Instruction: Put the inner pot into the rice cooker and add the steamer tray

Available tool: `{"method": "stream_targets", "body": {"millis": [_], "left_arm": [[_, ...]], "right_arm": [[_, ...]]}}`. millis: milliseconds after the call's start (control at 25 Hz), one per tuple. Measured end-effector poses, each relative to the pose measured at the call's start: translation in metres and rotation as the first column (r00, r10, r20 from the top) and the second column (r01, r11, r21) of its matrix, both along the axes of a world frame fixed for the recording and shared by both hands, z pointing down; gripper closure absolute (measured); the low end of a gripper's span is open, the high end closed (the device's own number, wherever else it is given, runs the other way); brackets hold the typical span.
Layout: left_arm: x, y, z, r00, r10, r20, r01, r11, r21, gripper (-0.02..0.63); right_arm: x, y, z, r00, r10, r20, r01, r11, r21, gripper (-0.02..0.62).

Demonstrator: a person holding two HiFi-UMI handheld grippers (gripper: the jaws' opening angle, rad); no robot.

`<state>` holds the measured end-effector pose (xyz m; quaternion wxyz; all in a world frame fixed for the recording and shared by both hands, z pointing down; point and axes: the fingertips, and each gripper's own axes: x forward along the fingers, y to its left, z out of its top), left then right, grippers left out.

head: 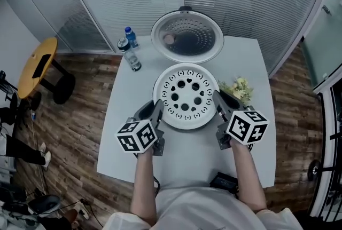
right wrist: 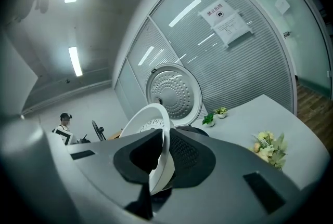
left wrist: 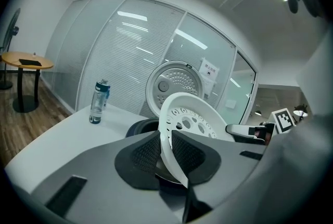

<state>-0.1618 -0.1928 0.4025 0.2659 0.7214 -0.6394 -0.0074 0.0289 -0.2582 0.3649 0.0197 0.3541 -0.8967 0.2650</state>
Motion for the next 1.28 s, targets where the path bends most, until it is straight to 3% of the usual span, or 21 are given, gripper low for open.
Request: {"method": "stream_targets", "body": {"millis": [720,1280], "left_arm": [[-0.013,-0.021,0.014,1.0,0.01,-0.019,-0.01,1.0,0.001,0.537],[-0.013,-0.028,0.03,0.997,0.028,0.074,-0.025,0.999,-0.032,0.532]], "right_arm": [[-0.014,-0.023,0.015,1.0,0.005,0.003,-0.005,1.0,-0.006,0.541],[-0.015,-0.028,0.038,0.997,0.016,-0.074,-0.016,1.0,-0.006,0.54]]}}
